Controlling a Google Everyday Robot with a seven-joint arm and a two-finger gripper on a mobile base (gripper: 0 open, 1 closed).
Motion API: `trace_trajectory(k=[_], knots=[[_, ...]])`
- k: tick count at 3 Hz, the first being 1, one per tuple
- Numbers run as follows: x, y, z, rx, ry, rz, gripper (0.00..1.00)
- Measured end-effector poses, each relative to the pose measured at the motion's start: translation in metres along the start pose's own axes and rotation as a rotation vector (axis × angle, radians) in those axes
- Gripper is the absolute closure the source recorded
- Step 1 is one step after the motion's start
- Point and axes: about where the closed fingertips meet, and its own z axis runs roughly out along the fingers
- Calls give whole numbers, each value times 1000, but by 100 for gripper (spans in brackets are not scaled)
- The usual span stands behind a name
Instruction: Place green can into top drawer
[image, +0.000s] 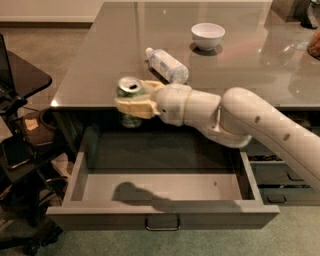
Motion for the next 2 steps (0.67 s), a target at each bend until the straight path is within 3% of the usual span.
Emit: trace_trajectory(k=[1,2], knots=[[44,-19,-82,198,167,48,100],[48,-22,-105,248,210,44,100]])
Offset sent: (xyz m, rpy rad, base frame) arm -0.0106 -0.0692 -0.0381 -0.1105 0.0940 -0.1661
